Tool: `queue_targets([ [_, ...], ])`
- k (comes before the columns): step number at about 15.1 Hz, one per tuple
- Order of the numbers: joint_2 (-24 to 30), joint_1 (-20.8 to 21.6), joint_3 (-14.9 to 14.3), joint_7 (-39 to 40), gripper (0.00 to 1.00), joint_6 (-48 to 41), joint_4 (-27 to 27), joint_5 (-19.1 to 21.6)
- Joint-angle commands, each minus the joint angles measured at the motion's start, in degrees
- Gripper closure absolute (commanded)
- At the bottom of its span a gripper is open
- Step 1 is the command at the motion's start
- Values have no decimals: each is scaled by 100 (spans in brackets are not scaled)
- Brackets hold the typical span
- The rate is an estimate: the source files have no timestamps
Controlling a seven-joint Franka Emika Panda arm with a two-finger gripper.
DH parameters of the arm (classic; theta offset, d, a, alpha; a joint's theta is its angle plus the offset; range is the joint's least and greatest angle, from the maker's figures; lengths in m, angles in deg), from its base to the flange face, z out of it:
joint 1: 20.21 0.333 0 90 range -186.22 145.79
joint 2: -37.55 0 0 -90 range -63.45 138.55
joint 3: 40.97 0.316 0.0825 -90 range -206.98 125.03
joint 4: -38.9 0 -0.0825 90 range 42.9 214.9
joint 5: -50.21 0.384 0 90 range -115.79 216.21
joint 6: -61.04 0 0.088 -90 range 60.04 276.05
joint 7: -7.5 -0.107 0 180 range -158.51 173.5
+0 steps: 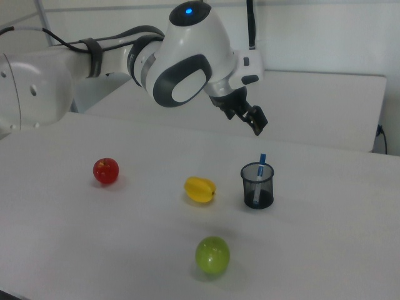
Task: Take marker pen
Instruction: 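Move the gripper over the black mesh pen cup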
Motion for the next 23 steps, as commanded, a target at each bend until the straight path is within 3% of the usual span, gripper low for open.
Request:
queue_targets([
  [1, -283, 67, 4, -82, 8, 697, 48, 101],
  [5, -626, 58, 4, -29, 10, 785, -4, 66],
  [12, -986, 67, 4, -73, 10, 1875, -13, 48],
  [15, -1135, 215, 22, -82, 2, 2138, -4, 13],
  [18, -1364, 356, 13, -221, 1, 2701, -4, -22],
  [23, -1531, 392, 13, -266, 10, 2764, -4, -241],
])
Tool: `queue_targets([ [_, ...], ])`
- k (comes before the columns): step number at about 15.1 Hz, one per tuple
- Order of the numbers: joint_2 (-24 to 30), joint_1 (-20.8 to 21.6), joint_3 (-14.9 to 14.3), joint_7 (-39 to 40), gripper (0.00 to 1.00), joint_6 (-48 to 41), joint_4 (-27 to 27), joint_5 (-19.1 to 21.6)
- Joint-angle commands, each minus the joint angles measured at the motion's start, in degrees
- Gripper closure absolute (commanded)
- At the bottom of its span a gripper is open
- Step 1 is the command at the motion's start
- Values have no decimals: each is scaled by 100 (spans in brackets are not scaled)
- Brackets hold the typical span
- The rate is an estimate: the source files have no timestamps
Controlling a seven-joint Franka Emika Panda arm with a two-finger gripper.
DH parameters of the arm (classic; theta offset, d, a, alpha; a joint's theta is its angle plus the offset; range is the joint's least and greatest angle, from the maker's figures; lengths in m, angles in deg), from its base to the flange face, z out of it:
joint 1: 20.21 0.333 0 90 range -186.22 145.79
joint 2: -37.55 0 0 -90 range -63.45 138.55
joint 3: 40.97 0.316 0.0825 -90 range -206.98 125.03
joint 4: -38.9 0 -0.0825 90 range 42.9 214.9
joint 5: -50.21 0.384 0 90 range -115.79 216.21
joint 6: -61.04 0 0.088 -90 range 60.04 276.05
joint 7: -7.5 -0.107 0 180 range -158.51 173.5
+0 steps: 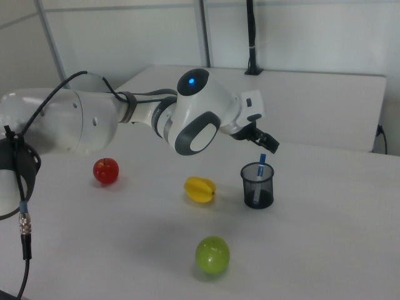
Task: Take marker pen
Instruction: 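Move the gripper over the black mesh pen cup, then lower the gripper and close it on the blue-capped marker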
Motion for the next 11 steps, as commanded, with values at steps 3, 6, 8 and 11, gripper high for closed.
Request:
queue_targets([
  [3, -140, 47, -38, -157, 19, 106, -5, -203],
  [6, -228, 91, -38, -140, 44, 133, -5, -299],
  [8, -237, 108, -38, -140, 44, 133, 3, -361],
  [11, -237, 108, -38, -140, 51, 124, 4, -440],
])
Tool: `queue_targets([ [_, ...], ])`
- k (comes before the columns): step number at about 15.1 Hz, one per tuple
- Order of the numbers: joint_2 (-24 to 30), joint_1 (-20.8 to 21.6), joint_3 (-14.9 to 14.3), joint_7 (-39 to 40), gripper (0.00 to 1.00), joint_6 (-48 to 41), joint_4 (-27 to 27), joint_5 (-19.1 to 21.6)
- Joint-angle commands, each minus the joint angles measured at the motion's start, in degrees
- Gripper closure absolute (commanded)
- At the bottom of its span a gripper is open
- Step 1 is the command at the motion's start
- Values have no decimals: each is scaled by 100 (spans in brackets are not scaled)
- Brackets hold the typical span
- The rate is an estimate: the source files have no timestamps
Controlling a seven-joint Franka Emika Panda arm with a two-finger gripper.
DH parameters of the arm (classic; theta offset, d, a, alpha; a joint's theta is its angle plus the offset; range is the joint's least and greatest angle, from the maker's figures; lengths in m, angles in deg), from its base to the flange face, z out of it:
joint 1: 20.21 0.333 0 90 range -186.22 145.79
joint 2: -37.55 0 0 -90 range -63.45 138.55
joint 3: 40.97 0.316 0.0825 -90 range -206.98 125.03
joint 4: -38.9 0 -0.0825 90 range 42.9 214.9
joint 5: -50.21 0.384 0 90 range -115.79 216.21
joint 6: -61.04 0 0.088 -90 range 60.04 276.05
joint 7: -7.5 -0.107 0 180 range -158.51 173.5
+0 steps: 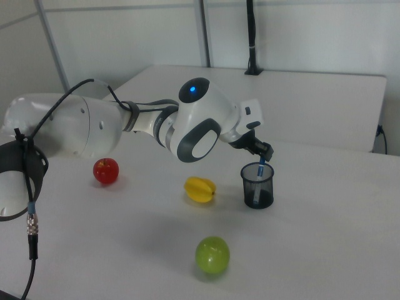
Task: Take marker pen
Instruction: 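Lower the gripper and close it on the blue-capped marker, then lift the marker up out of the pen cup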
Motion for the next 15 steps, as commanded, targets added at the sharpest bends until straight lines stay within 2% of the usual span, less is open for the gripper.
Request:
queue_targets([
  [1, -4, 61, -37, -125, 56, 123, 8, -137],
  [6, -4, 52, -37, -98, 81, 123, 8, -277],
  [11, 13, 44, -37, -81, 89, 123, 8, -357],
  [15, 101, 8, -64, -63, 90, 123, -1, -366],
])
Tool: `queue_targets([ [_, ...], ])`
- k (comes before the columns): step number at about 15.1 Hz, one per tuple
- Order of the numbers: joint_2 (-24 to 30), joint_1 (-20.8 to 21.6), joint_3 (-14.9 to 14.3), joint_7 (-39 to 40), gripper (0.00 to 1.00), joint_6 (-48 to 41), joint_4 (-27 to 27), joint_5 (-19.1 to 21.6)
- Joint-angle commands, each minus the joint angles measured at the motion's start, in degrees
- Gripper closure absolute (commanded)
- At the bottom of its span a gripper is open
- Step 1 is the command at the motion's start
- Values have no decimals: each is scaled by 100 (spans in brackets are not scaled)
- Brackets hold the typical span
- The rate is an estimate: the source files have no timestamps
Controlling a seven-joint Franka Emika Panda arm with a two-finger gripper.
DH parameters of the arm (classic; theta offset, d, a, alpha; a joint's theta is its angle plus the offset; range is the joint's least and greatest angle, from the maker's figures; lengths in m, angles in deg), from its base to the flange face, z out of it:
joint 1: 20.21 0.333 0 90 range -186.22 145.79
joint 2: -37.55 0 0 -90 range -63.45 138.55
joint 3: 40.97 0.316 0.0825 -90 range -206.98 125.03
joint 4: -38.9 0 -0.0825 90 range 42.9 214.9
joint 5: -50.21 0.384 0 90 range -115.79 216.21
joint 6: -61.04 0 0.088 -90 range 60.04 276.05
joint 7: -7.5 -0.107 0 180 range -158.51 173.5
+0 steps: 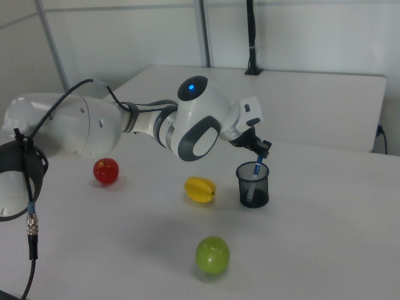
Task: Take marker pen
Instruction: 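Lift the marker up out of the pen cup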
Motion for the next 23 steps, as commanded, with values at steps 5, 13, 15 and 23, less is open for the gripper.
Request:
queue_targets([
  [5, 362, -20, -179, -1, 90, 101, -72, 3],
  [13, 1259, -187, -179, -475, 91, -336, 95, 504],
  [15, 1444, -239, -179, -484, 92, -881, 86, 566],
  [23, 1998, -222, -179, -431, 93, -3271, 95, 725],
])
